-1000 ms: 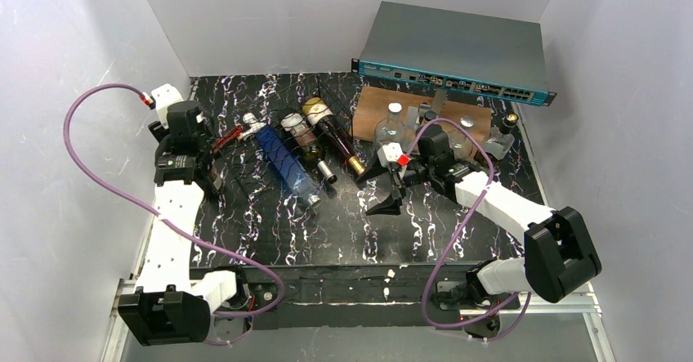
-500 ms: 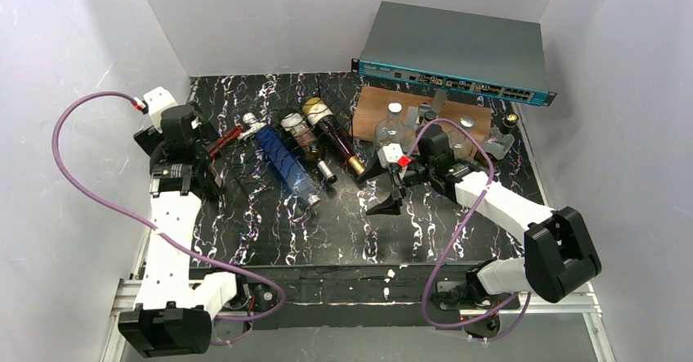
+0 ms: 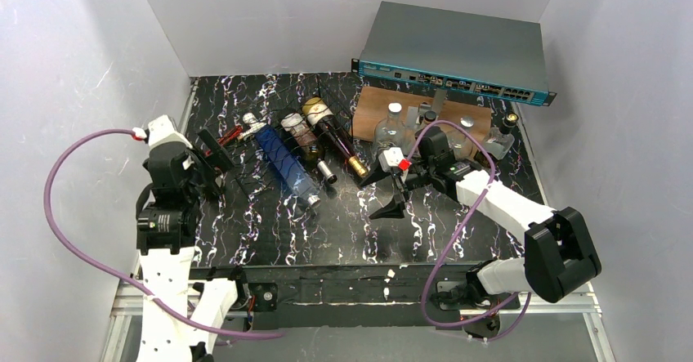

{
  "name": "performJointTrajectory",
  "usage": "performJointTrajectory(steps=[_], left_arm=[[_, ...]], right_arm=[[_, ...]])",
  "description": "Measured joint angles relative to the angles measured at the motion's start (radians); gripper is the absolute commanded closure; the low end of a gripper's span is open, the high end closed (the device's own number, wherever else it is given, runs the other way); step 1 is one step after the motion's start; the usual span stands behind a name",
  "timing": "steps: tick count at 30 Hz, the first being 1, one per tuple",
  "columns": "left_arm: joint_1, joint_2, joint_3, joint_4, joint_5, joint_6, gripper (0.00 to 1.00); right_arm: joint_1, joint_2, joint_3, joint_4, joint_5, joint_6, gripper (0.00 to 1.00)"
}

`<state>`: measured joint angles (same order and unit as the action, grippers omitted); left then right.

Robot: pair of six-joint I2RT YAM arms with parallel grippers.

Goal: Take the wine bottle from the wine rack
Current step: Place the wine bottle at the center of the board, then pick up the wine bottle from the wine rack.

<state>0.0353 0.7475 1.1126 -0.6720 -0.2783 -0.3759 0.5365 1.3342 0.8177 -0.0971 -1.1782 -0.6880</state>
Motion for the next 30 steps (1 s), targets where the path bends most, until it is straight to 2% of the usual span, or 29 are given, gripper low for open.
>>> performJointTrajectory(steps=[8,15,20,24,30], left_arm=[[-0.047,-0.057,-0.034,-0.115,0.268,-0.113,0.02],[-0.128,-0.115,-0.118,-0.151,0.368,-0.292,0.02],[-0.315,-0.124,-0.153,-0.152,0.303,-0.421,0.02],[-0.554,-0.059,-0.154,-0.148,0.155,-0.515,0.02],[-0.795,0.064,-0.148,-0.163,-0.098,-0.7,0.02]], right_arm=[[0.0,0.0,0.023,-0.064,0.004,-0.048,0.02],[0.0,0.0,0.033,-0.102,0.01,-0.084,0.02],[-0.014,0.0,0.057,-0.178,0.022,-0.142,0.02],[-0.039,0.0,0.104,-0.3,0.037,-0.254,0.02],[-0.074,-0.03,0.119,-0.465,0.078,-0.397,0.02]])
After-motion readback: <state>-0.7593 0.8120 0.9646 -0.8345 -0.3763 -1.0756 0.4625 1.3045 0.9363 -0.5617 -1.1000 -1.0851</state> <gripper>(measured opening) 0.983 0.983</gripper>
